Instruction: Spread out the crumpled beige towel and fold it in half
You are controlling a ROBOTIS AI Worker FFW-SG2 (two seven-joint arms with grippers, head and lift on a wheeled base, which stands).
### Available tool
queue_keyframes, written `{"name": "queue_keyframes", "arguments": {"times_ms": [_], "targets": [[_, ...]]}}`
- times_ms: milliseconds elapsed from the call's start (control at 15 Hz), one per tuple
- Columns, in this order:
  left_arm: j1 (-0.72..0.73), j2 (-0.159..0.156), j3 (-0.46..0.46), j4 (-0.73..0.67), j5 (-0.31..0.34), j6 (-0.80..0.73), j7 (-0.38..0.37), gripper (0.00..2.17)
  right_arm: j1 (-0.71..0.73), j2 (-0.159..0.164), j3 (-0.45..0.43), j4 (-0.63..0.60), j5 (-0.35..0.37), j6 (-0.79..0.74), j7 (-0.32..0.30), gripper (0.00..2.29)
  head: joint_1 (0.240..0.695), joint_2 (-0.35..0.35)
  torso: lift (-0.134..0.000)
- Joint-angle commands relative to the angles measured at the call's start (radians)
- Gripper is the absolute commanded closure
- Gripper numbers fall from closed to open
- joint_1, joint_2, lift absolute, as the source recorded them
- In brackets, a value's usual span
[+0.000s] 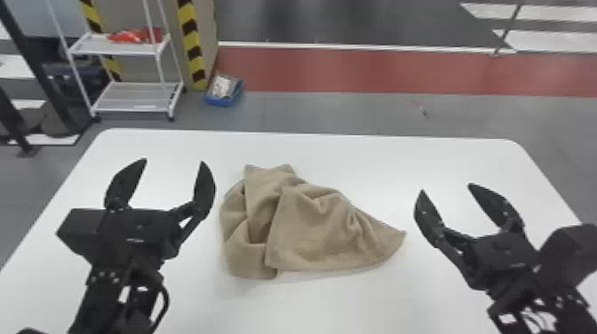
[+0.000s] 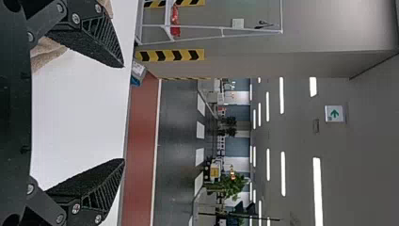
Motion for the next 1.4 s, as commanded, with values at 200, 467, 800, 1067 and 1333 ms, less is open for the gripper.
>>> {"name": "queue_keyframes", "arguments": {"times_ms": [200,467,800,1067,1333], "targets": [[0.009,0.002,0.004,-0.012,-0.001,0.001,-0.002,0.08,0.008,0.002,-0.007,-0.001,-0.015,-0.035,0.000,0.19,0.695,-0.048,-0.124],[0.012,0.000,0.004,-0.021,0.000,-0.002,-0.002,0.08,0.013,0.006,-0.007,-0.001,-0.023,-0.044,-0.002,0.19,0.695,-0.048,-0.124],[0.024,0.002,0.007,-0.034,0.000,-0.008,0.000,0.08,0.018,0.005,-0.004,-0.011,-0.021,-0.050,0.009,0.19,0.695,-0.050,-0.124],[0.025,0.002,0.011,-0.024,0.000,-0.014,-0.002,0.08,0.018,-0.005,0.087,-0.013,0.022,-0.016,0.018,0.19,0.695,-0.026,-0.124],[0.004,-0.002,0.004,0.002,0.000,-0.008,-0.006,0.08,0.004,-0.023,0.223,0.054,0.138,0.011,0.113,0.26,0.695,0.062,-0.124]]}}
